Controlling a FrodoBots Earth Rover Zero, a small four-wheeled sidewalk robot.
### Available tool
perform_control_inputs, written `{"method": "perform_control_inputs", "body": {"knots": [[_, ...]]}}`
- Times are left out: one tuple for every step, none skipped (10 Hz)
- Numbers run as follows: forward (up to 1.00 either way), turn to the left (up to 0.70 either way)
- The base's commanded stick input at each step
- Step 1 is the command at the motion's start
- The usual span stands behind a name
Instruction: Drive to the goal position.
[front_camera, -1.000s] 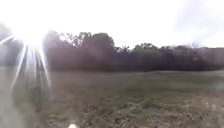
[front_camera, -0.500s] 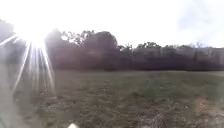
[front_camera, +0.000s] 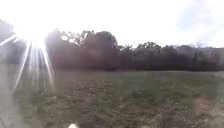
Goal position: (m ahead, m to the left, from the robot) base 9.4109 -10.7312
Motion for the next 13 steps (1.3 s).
{"method": "perform_control_inputs", "body": {"knots": [[0.85,0.0],[0.85,0.0],[0.85,-0.14],[0.85,-0.34],[0.85,-0.34],[0.85,-0.21],[0.85,0.0],[0.85,0.0],[0.85,0.0],[0.85,0.0],[0.85,0.0],[0.85,0.0],[0.85,0.0]]}}
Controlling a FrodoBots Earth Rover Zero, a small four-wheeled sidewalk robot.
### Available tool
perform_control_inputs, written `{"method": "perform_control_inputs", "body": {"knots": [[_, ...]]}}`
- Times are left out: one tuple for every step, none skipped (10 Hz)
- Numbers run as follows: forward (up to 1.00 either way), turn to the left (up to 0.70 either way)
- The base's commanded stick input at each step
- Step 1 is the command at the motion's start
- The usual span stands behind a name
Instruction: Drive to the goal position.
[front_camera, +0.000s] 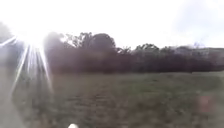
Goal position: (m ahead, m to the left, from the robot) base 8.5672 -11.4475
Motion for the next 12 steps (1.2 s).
{"method": "perform_control_inputs", "body": {"knots": [[0.85,0.0],[0.85,0.0],[0.85,0.0],[0.85,0.0],[0.85,0.0],[0.85,0.0],[0.85,0.0],[0.85,0.0],[0.85,0.0],[0.85,0.0],[0.85,0.0],[0.85,0.0]]}}
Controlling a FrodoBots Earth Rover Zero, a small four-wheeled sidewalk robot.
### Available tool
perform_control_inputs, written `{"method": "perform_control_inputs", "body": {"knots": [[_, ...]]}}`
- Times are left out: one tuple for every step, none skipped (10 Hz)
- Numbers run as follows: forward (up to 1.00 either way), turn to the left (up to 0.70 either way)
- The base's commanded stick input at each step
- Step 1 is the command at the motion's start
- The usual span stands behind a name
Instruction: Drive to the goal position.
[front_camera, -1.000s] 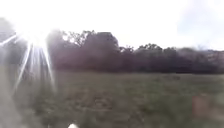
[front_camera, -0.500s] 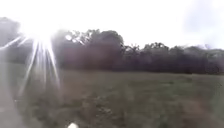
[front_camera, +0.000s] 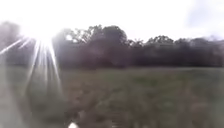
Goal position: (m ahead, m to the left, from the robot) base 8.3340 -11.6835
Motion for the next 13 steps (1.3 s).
{"method": "perform_control_inputs", "body": {"knots": [[0.85,0.0],[0.85,0.0],[0.85,0.0],[0.85,0.0],[0.85,0.0],[0.85,-0.21],[0.85,-0.34],[0.85,-0.34],[0.85,-0.34],[0.85,-0.34],[0.85,-0.34],[0.85,-0.19],[0.85,0.0]]}}
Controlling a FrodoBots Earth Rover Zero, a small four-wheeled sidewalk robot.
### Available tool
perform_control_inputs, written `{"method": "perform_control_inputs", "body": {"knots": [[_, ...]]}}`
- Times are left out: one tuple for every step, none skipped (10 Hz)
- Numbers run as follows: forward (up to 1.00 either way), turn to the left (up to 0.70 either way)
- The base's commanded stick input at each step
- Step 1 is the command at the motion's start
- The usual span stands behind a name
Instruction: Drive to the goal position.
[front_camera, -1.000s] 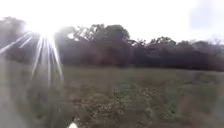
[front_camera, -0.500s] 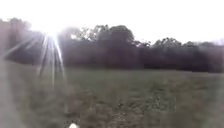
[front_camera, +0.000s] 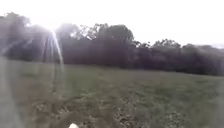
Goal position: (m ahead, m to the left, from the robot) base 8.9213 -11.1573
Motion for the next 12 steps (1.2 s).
{"method": "perform_control_inputs", "body": {"knots": [[0.85,0.0],[0.85,0.0],[0.85,0.0],[0.85,0.0],[0.85,0.0],[0.85,0.0],[0.85,0.0],[0.85,0.0],[0.85,0.0],[0.85,0.0],[0.85,0.0],[0.85,0.0]]}}
